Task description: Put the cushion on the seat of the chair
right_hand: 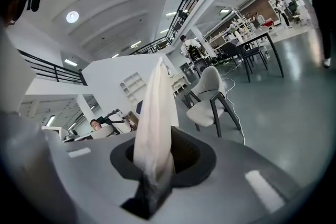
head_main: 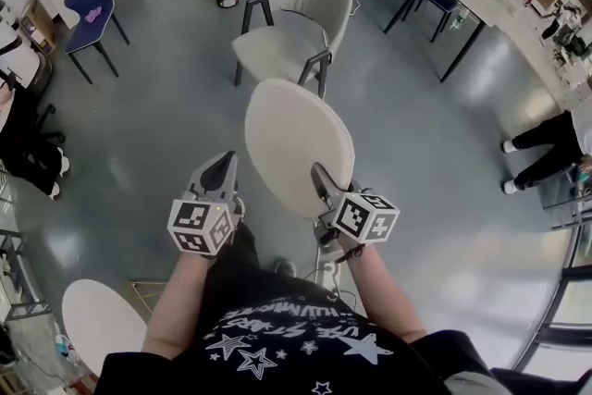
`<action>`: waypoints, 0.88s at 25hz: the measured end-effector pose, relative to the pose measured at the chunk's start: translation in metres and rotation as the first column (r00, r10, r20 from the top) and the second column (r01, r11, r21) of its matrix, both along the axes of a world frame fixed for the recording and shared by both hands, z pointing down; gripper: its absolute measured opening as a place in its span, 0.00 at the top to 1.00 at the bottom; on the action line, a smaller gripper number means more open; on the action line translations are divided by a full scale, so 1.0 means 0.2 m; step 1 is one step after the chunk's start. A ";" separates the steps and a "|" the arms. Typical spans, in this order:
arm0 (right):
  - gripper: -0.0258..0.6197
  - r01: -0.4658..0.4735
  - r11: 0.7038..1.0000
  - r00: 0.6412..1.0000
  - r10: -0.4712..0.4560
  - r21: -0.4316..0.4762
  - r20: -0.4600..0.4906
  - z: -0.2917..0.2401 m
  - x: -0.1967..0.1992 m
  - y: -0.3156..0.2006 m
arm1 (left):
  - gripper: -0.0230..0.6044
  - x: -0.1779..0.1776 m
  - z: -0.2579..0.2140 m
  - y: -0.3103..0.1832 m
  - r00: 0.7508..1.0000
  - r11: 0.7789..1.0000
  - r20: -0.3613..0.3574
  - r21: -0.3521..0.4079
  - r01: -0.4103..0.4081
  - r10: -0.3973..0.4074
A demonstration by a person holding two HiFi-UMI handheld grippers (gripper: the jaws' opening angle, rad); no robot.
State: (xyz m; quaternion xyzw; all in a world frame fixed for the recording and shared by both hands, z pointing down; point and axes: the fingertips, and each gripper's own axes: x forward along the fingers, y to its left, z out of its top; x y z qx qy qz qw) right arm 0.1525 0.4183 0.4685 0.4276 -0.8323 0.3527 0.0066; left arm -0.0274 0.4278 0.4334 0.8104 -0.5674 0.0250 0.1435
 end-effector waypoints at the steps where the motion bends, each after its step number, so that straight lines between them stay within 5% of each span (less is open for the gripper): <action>1: 0.87 -0.001 1.000 1.000 0.001 -0.004 -0.006 0.00 -0.02 -0.03 | 0.95 -0.02 0.00 -0.04 1.000 1.000 -0.005 0.001 -0.003 0.003; 22: 0.87 -0.177 0.976 0.983 0.168 -0.124 -0.073 0.08 -0.45 -0.97 | 0.95 -0.60 0.03 -1.03 0.995 0.995 -0.045 -0.051 -0.086 0.083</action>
